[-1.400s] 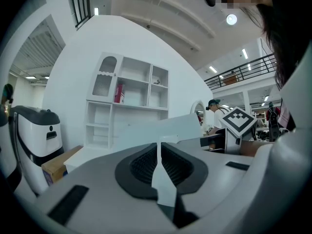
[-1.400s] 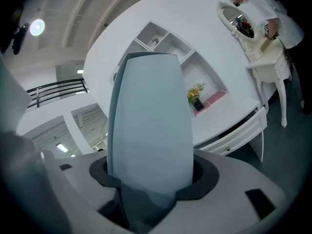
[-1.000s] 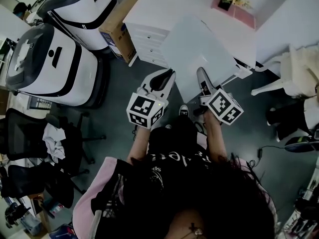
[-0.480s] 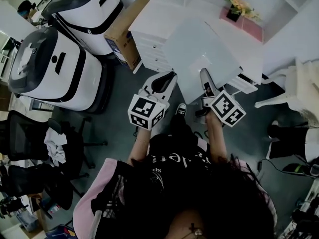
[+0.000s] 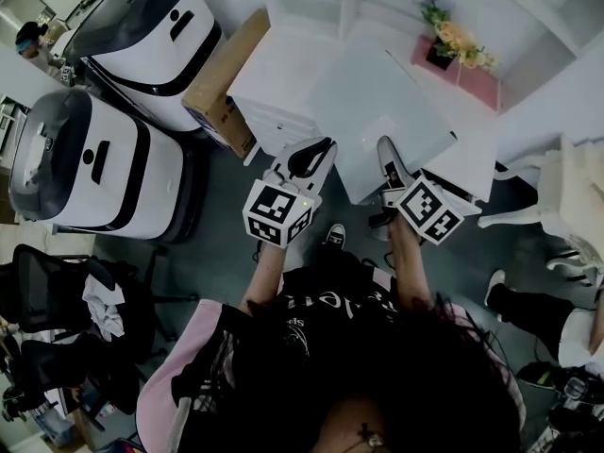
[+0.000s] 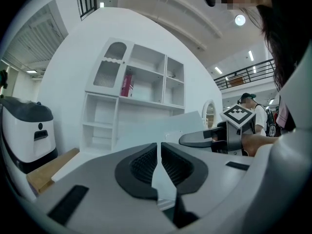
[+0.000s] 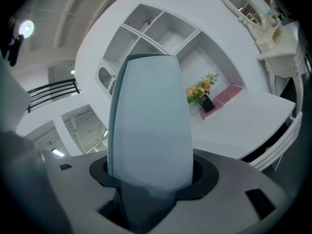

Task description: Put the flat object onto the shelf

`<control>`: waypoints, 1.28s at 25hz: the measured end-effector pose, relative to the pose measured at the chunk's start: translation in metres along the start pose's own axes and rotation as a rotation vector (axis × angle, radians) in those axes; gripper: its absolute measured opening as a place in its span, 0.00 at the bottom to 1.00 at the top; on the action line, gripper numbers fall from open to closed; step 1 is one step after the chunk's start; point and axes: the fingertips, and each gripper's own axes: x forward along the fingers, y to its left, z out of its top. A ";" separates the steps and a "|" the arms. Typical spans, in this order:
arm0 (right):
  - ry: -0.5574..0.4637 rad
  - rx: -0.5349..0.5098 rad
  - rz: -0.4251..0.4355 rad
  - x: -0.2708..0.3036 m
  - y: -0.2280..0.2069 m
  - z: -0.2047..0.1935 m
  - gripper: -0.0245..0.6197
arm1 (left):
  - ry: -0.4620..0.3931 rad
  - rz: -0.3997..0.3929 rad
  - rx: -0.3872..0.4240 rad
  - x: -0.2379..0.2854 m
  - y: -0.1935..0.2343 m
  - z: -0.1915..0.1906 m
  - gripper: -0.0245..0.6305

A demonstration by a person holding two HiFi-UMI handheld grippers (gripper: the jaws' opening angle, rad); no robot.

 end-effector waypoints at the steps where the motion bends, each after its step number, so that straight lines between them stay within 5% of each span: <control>1: 0.001 0.000 -0.001 0.009 -0.005 0.007 0.51 | 0.000 -0.004 0.000 0.013 0.004 0.001 0.09; 10: 0.018 0.033 -0.014 0.066 -0.037 0.041 0.51 | 0.017 -0.013 0.003 0.087 0.032 0.008 0.09; 32: -0.152 0.104 -0.011 0.074 -0.023 0.098 0.51 | 0.023 -0.098 0.064 0.116 0.058 0.028 0.09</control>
